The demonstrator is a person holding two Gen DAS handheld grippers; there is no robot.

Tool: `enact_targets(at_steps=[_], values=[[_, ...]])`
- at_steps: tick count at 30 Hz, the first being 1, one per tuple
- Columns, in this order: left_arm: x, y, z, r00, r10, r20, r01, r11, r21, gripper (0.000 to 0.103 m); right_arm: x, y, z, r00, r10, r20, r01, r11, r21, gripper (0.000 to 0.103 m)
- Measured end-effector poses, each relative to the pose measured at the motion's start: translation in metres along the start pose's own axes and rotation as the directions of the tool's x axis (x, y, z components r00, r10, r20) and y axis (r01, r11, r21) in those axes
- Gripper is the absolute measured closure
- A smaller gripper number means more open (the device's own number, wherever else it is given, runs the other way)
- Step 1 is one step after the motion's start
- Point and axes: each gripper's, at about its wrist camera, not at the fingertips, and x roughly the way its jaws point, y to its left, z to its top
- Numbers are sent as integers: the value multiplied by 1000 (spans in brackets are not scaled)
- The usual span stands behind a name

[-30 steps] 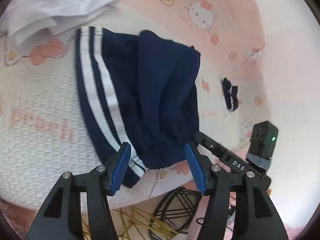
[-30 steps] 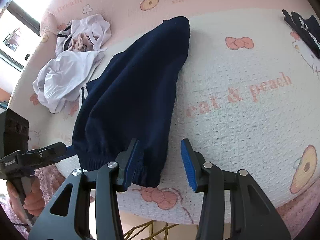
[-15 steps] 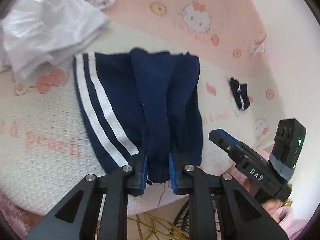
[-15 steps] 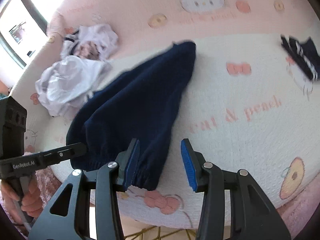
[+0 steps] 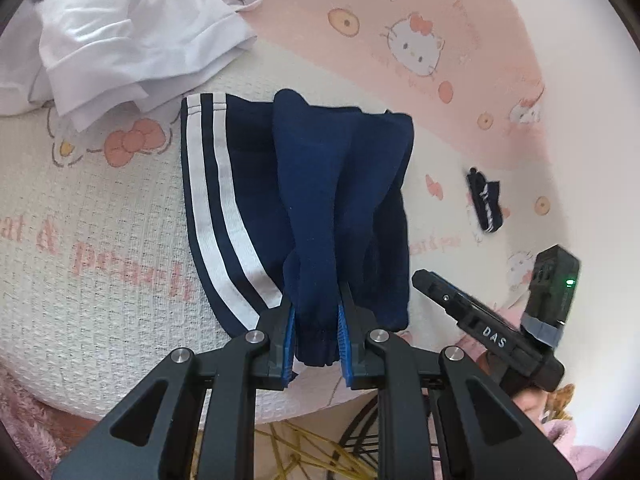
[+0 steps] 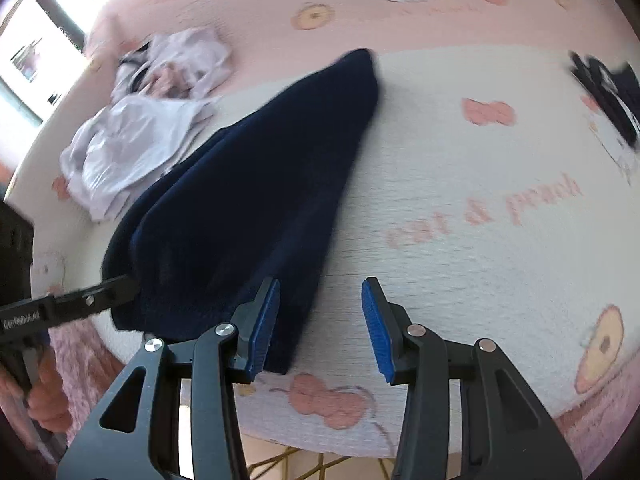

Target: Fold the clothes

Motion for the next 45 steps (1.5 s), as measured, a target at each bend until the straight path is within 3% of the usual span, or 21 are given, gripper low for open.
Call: enact_targets(at_steps=[5,7,10,16,18,21,23,25,28,29,30,33,42,45], values=[[0,7,-1,998,-69,3,69,997,-38,84,-16,-13,0,989,143,-34,-141,989,47,60],[2,8,-2,996,-84,-4,84,995,-47,84,-13,-10,0,990,138,-33,-136,990,32,60],[4,5,-4,1000,1,-26,-2,1000,-14,84,-9,-4,-1,991,129,-32,-129,992,8,60],[-12,-6,-16,995,99,1,-99,994,37,85,-2,7,-3,993,111,-31,-112,993,-44,60],[0,1,-22,992,113,-50,-112,994,16,84,5,12,-5,995,87,-48,-90,994,-65,60],[14,13,-26,988,129,-82,-134,989,-57,81,17,15,-7,995,57,-83,-61,997,-55,54],[7,11,-24,987,154,-53,-157,986,-55,73,17,14,-7,995,62,-82,-65,997,-41,50],[5,10,-24,980,195,-33,-196,979,-45,55,21,16,-7,994,57,-93,-62,997,-54,43],[11,15,-25,977,209,-39,-211,976,-60,54,27,19,-7,993,49,-108,-57,996,-74,39],[15,17,-25,980,193,-52,-196,978,-68,54,27,19,-8,993,47,-112,-56,995,-77,47],[19,19,-26,982,176,-64,-181,981,-76,54,25,18,-9,992,46,-115,-55,996,-75,68],[25,9,-23,986,153,-71,-155,987,-33,70,18,14,-14,992,42,-122,-51,996,-69,84],[36,-18,-24,984,158,-77,-152,985,76,74,-3,3,-28,989,32,-144,-40,998,-50,90],[35,-27,-29,988,123,-95,-114,988,100,74,-10,-1,-33,988,29,-152,-36,998,-44,90]])
